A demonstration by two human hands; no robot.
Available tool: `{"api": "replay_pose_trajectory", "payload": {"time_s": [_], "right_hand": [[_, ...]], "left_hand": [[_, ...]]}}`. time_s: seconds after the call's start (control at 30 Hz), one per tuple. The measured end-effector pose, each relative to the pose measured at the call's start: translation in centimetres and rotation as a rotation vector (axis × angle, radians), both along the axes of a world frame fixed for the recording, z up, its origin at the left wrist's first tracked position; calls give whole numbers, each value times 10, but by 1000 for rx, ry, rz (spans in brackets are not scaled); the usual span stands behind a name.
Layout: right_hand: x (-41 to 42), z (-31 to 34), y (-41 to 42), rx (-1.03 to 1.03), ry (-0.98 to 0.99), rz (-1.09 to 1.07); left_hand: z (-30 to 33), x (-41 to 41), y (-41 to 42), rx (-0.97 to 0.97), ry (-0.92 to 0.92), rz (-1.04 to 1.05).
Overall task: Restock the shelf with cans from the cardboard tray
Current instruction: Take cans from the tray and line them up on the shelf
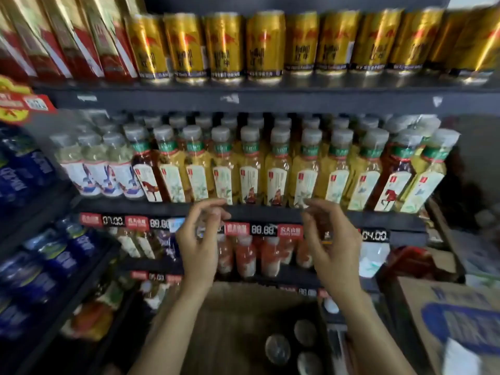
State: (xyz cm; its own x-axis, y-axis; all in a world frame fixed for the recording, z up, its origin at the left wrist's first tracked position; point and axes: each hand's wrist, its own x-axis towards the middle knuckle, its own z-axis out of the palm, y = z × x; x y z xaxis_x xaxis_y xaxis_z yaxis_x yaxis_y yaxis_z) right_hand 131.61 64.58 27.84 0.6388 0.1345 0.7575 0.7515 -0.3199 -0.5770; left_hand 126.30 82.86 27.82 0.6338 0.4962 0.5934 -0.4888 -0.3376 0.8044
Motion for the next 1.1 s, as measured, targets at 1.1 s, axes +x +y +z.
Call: {"api": "replay_pose_trajectory", "payload": {"time_s": [1.1], "right_hand": [[-69, -234, -25, -1444, 712, -167]], "left_hand": [[-291, -42, -34, 471, 1083, -428]]}}
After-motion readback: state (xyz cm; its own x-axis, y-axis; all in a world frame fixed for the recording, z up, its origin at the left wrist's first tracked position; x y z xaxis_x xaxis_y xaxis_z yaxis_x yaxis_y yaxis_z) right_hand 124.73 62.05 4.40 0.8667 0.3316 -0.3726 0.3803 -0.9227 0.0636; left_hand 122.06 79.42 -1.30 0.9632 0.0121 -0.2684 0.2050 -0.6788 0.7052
